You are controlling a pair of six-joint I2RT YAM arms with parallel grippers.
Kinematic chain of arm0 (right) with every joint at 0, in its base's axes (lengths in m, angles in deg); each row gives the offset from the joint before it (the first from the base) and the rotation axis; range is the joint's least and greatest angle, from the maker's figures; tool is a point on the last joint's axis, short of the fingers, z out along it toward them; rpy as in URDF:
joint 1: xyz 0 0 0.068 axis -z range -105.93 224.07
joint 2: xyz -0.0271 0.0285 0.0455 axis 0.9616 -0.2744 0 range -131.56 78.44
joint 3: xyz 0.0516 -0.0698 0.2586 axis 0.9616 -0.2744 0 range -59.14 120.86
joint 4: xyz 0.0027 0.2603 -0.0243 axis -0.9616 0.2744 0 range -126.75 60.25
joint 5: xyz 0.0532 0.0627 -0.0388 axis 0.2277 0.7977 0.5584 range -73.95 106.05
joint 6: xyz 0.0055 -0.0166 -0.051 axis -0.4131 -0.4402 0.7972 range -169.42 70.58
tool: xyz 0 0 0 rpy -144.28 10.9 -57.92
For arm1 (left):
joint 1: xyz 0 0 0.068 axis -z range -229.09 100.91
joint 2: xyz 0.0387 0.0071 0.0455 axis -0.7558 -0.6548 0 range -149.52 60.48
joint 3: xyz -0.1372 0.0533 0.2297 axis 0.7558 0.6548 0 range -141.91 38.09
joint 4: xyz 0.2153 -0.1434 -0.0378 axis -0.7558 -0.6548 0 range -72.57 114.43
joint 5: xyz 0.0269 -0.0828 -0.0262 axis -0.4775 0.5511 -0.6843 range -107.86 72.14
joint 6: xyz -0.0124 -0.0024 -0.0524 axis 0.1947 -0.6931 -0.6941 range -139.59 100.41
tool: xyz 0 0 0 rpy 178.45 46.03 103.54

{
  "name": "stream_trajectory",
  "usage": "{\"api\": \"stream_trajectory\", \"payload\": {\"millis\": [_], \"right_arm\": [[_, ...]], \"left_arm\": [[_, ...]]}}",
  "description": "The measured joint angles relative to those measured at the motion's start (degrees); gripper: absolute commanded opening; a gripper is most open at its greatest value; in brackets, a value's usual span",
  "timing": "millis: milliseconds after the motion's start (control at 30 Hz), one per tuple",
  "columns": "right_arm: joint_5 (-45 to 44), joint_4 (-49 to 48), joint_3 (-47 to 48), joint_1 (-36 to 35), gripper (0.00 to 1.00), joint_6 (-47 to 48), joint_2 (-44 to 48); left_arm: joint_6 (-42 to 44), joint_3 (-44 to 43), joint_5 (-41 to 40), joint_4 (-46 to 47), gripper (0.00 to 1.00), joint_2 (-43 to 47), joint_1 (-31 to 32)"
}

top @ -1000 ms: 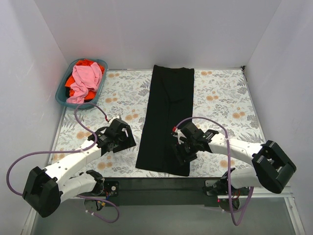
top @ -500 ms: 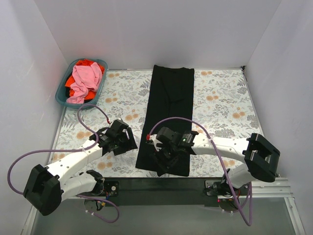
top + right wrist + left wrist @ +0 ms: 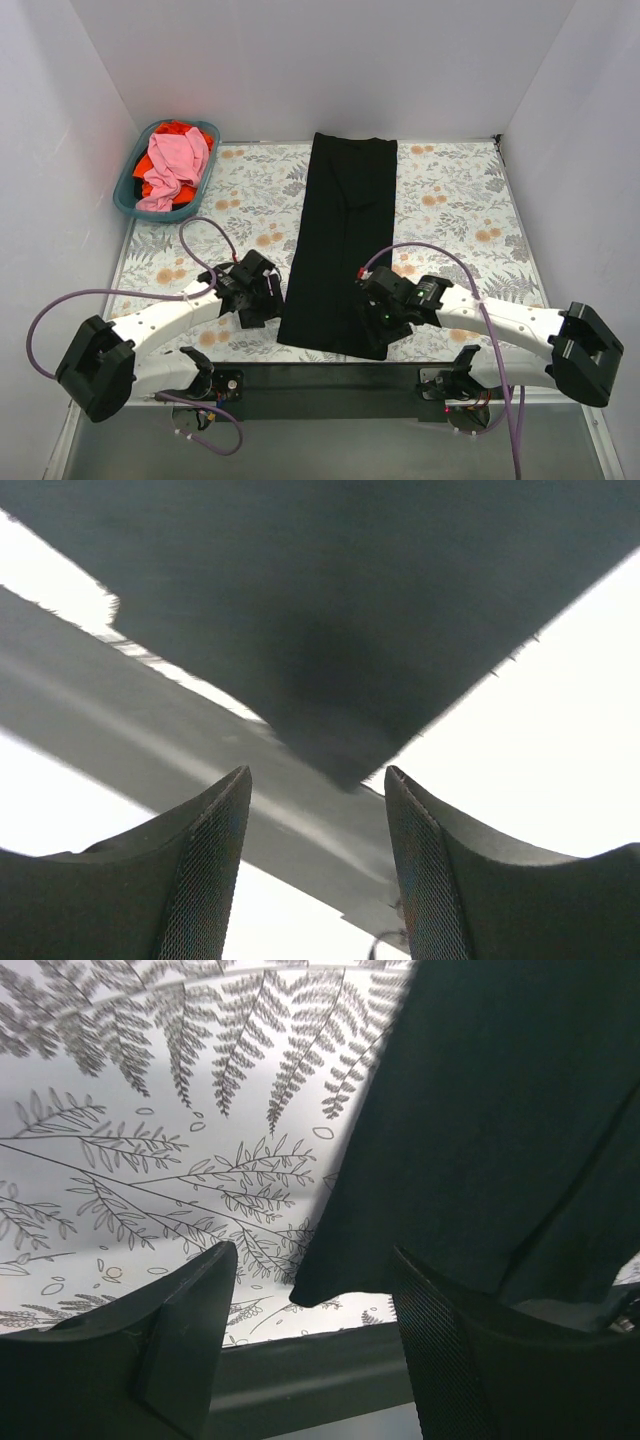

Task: Fold and stack the t-shirts
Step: Fold the tshirt

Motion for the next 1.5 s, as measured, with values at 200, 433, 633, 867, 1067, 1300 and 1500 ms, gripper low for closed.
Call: {"api": "stream_trajectory", "payload": {"millis": [200,433,633,867,1067,1300,1500], "right_arm": [[-2.49,2.67,-5.7,4.7,0.62,-5.44,2.93],[-2.47,2.64,-5.99,4.76,0.59,-6.49,-1.14],[-1.77,2.23,-5.99,4.76,0.56,-6.49,-1.84],[-0.11,1.36,-5.9,4.72,0.55,-6.43,-2.67],[2.23,1.03,-4.55,3.58,0.51,-6.01,-5.55],[3.13,0.66,-4.48,3.52,0.35,-5.64,-6.43],[3.45,-0.17,-4.55,3.5,0.07,-5.4,-6.97]], "left_arm": [[-1.88,-0.46,0.59,-0.07,0.59,-6.27,3.85],[-3.41,-2.45,0.15,-0.5,0.54,-9.75,7.02],[-4.22,-3.78,-0.2,-0.9,0.52,-11.78,8.37],[-4.39,-5.55,-1.38,-1.84,0.47,-14.1,9.7],[-4.68,-6.05,-2.32,-2.6,0.41,-14.82,10.23],[-4.63,-6.69,-2.58,-3.3,0.29,-15.82,10.67],[-4.85,-6.99,-2.32,-3.34,0.0,-16.5,11.28]]}}
